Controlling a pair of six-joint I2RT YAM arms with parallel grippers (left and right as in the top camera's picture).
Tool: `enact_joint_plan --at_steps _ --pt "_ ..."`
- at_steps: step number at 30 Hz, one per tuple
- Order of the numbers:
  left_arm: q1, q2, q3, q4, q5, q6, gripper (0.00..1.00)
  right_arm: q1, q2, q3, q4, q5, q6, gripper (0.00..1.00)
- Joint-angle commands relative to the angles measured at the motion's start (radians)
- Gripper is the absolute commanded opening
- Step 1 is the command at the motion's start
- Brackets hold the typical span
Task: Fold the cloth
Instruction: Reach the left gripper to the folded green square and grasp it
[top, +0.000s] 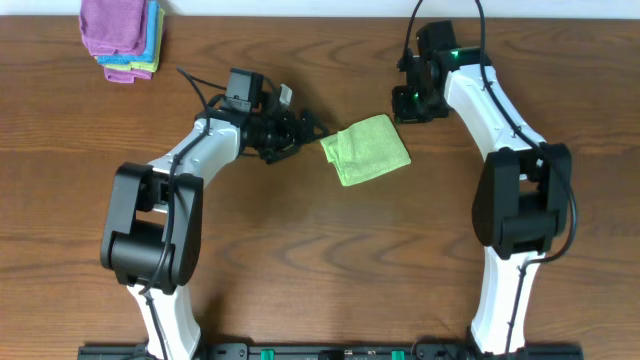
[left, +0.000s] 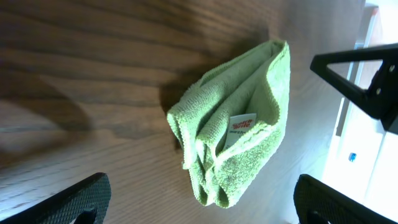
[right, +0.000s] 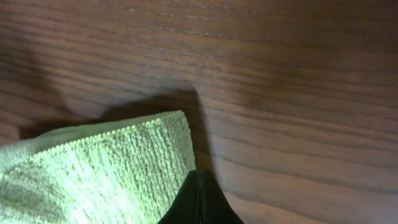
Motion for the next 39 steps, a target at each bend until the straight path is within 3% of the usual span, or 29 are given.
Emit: enact_joint_plan --at_steps 1,13,18,25,39 --pt "-0.022 0.026 -0.004 0.0 0.013 -0.003 0.95 -0.01 0.044 -0.002 0.002 -0.004 0.041 0.01" --pt "-0.061 0.034 -0.061 0.008 0.021 -0.014 0.95 -0.01 0.091 -0.002 0.003 -0.004 0.076 0.01" --pt "-0.064 0.034 -0.153 0.156 0.111 -0.079 0.95 -0.01 0.092 -0.002 0.002 -0.004 0.091 0.01" --pt "-0.114 0.034 -0.228 0.349 0.099 -0.177 0.95 -0.005 0.096 -0.002 -0.009 -0.047 0.101 0.01" --pt "-0.153 0.038 -0.23 0.358 0.0 -0.22 0.95 0.086 0.133 -0.001 -0.022 -0.073 0.108 0.01"
